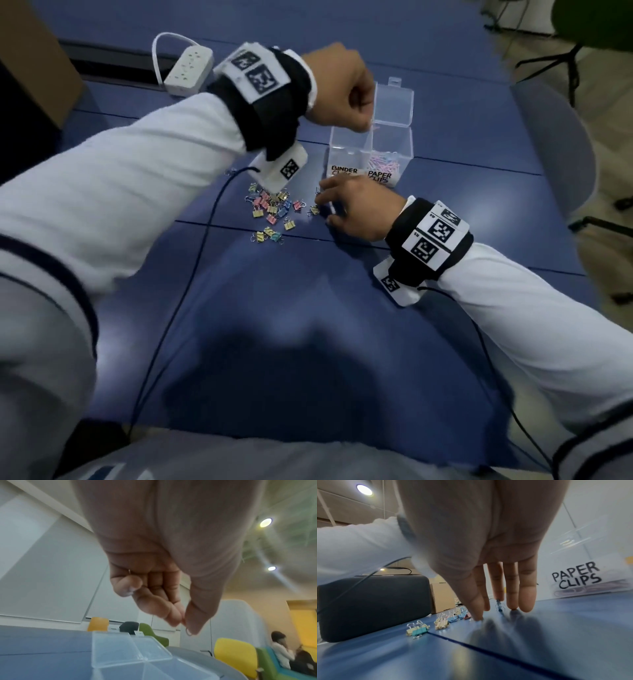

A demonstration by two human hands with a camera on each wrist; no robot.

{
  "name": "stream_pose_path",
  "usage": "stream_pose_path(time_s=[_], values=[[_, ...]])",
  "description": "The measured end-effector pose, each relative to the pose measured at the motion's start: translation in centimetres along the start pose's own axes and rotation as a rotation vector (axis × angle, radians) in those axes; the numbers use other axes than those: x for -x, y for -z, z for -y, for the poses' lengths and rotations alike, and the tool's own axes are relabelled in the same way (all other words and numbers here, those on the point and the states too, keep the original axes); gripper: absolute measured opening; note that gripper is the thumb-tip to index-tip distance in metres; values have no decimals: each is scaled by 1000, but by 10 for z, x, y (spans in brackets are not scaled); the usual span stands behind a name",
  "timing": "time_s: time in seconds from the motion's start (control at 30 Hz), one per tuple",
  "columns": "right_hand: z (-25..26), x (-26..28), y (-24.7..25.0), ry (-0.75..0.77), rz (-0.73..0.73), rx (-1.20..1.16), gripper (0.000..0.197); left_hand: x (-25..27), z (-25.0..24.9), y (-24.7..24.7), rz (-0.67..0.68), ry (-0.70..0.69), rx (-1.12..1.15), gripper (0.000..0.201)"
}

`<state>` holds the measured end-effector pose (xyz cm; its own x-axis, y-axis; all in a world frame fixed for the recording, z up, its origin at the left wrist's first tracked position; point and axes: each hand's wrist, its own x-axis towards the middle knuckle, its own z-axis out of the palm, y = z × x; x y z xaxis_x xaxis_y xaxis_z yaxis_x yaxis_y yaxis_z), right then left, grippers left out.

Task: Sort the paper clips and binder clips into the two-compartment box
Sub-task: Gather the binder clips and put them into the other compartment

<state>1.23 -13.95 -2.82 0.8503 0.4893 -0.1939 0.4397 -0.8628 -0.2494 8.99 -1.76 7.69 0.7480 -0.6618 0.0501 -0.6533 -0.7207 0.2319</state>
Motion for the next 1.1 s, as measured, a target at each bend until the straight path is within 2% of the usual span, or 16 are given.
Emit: stream_pose_path(time_s=[0.17,0.3,0.43,0.53,0.7,0.77,0.93,1.1], values=[[-4,14,-1,30,-20,16,28,-49,-17,-25,51,-18,-37,19],[-7,19,-3,63,-57,-1,28,-43,0,-31,58,-15,-41,20],[-9,19,2,67,-94,-44,37,3,32,-19,-6,26,1,18],[-4,12,6,83,-100,-34,36,52,66,-16,-45,153,8,14],[5,-10,5,63,-47,1,29,115,121,-37,169,388,-64,28],[8,-16,5,45,-46,-20,28,126,129,-47,203,421,-52,32],[14,-21,7,-25,-97,-155,24,124,125,-62,176,322,-25,36],[10,-19,0,-142,-98,-302,16,113,104,-68,233,225,40,36]])
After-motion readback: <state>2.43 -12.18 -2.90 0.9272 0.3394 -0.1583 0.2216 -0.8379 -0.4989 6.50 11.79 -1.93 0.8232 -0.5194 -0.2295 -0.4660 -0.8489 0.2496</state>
